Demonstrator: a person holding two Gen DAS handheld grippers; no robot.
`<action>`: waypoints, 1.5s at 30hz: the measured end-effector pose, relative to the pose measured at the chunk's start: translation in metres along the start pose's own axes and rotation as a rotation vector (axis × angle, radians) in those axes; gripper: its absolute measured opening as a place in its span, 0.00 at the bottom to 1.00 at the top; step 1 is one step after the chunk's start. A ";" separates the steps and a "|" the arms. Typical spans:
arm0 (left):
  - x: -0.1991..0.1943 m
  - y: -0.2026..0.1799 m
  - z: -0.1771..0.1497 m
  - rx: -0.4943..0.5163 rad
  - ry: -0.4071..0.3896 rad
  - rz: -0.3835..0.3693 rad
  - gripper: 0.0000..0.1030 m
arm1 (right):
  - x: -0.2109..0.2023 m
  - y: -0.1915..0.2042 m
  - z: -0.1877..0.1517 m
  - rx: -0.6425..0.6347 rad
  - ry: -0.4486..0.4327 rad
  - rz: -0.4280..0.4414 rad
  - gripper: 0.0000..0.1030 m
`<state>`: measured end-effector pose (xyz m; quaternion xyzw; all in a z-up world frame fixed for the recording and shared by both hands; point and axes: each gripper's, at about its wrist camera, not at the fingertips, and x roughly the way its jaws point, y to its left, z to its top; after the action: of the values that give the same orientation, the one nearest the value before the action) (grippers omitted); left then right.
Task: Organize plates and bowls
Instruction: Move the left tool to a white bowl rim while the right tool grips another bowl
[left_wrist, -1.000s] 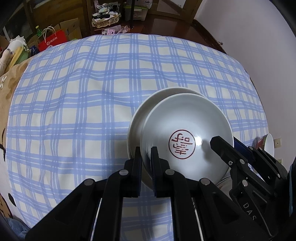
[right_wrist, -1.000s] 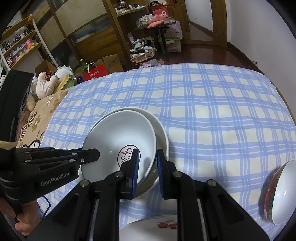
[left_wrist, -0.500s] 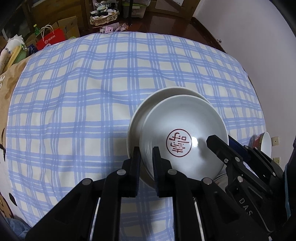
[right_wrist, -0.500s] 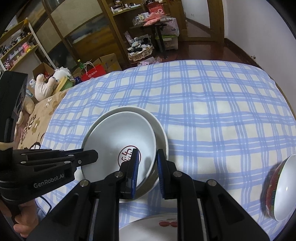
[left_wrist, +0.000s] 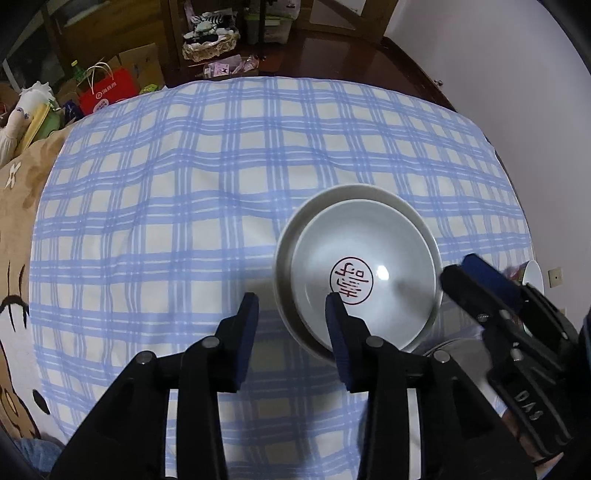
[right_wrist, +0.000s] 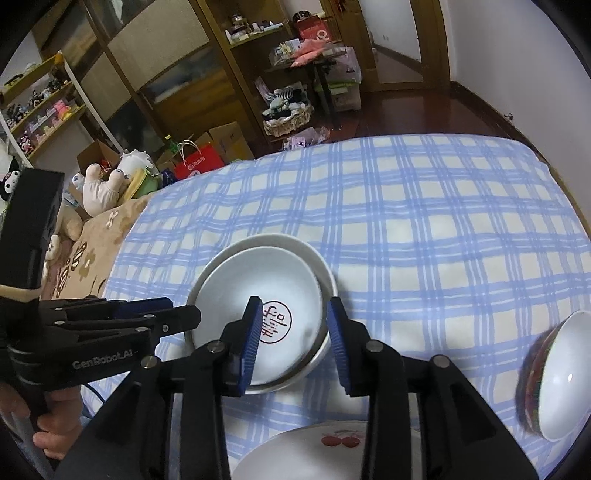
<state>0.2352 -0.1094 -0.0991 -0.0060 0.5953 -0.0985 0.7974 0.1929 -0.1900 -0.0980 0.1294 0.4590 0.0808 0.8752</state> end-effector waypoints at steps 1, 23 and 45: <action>-0.002 0.001 -0.001 -0.002 0.001 -0.005 0.36 | -0.004 -0.001 0.001 0.001 -0.004 -0.013 0.46; -0.055 -0.141 -0.002 0.220 -0.141 -0.061 0.84 | -0.127 -0.106 0.002 0.160 -0.113 -0.416 1.00; 0.020 -0.260 -0.006 0.337 -0.015 -0.075 0.84 | -0.138 -0.211 -0.043 0.406 -0.077 -0.442 0.99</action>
<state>0.1960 -0.3673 -0.0864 0.1050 0.5639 -0.2264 0.7872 0.0842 -0.4201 -0.0768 0.2017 0.4493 -0.2101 0.8446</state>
